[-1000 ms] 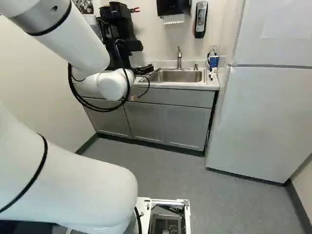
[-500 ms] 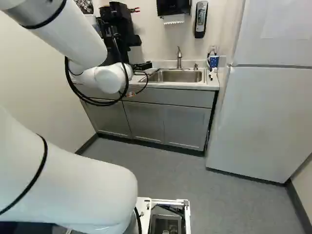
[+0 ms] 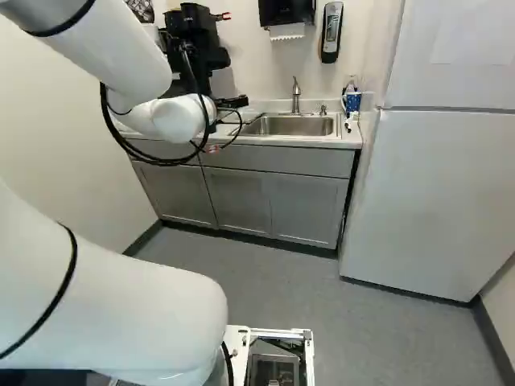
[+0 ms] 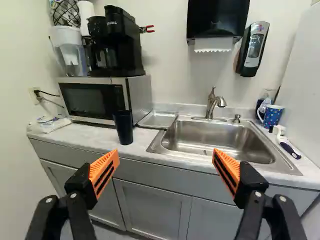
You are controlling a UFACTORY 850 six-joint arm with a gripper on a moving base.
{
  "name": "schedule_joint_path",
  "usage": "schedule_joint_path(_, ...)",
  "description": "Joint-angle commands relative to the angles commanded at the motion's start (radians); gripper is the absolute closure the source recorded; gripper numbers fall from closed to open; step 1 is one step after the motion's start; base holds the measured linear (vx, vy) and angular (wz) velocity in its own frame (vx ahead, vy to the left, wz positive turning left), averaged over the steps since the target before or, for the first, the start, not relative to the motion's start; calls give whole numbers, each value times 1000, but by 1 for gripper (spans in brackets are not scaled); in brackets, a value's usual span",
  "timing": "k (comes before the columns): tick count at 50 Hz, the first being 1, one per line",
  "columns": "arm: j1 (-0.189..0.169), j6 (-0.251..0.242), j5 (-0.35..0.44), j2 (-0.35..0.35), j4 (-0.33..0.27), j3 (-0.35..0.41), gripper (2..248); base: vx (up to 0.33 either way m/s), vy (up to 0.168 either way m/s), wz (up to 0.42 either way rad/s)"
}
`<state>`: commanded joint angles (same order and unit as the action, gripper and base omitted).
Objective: Rinse the cup and place it in the tray
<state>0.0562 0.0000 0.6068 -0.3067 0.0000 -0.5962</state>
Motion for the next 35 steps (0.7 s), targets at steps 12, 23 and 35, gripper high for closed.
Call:
schedule_joint_path(12,3,0,-16,-10,0,-16,3,0,0,0)
schedule_joint_path(23,6,0,-28,-20,0,-31,3,0,0,0)
schedule_joint_path(35,7,0,-52,-29,0,-49,3,0,0,0)
